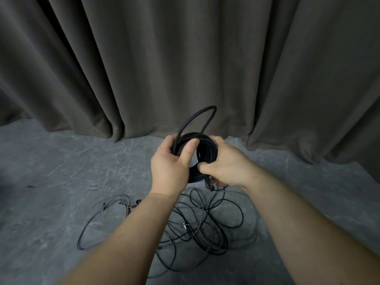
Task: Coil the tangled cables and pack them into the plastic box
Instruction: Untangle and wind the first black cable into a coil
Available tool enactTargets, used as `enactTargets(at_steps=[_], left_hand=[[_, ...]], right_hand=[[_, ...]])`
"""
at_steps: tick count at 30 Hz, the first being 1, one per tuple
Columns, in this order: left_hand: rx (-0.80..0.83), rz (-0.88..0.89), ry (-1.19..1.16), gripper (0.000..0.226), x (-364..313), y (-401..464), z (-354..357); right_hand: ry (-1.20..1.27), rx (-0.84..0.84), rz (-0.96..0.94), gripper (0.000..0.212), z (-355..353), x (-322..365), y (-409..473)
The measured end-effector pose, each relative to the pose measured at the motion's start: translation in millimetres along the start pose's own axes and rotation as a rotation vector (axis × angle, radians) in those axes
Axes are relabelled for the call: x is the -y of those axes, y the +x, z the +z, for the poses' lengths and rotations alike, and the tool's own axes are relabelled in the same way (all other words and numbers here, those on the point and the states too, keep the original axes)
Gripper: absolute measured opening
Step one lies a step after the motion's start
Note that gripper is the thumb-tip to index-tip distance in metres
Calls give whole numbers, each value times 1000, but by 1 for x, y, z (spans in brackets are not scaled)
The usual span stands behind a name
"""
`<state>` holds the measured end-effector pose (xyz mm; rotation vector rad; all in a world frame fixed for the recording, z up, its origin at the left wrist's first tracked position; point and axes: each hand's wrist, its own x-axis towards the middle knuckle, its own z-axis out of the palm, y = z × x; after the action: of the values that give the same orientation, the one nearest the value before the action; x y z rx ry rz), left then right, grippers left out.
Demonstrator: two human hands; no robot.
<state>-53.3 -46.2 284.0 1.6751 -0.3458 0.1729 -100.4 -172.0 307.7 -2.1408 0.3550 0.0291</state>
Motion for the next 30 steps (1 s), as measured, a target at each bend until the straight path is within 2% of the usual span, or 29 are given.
enactTargets(at_steps=[5, 7, 9, 11, 13, 16, 18, 20, 23, 25, 27, 30], left_hand=[[-112, 27, -25, 13, -3, 7, -2], [-118, 30, -11, 14, -2, 7, -3], [-128, 19, 5, 14, 1, 8, -4], [-145, 8, 18, 14, 2, 9, -6], [-176, 2, 24, 12, 3, 12, -8], [-236, -21, 45, 10, 6, 17, -12], [-256, -38, 53, 9, 8, 18, -15], [-251, -48, 54, 11, 10, 19, -16], [-260, -45, 69, 18, 11, 20, -20], [-286, -45, 55, 17, 10, 23, -24], [-314, -61, 26, 14, 8, 25, -29], [-301, -85, -18, 7, 5, 26, -30]], right_hand=[[176, 61, 68, 41, -3, 11, -5], [110, 48, 36, 26, -7, 8, -2], [2, 58, 12, 19, -11, 4, 1], [-68, 56, 3, 14, -14, 1, 4], [-74, 34, -5, 18, -14, 2, 3], [-152, -93, -23, 29, -11, 4, 3], [-98, -118, -23, 24, -11, 7, 2], [110, 54, -32, 10, -15, 10, -2], [362, 355, -110, 13, -30, 13, -13], [455, 437, -139, 11, -47, 9, -16], [368, 400, -118, 12, -57, 0, -13], [-120, 210, -124, 19, -47, -11, -5]])
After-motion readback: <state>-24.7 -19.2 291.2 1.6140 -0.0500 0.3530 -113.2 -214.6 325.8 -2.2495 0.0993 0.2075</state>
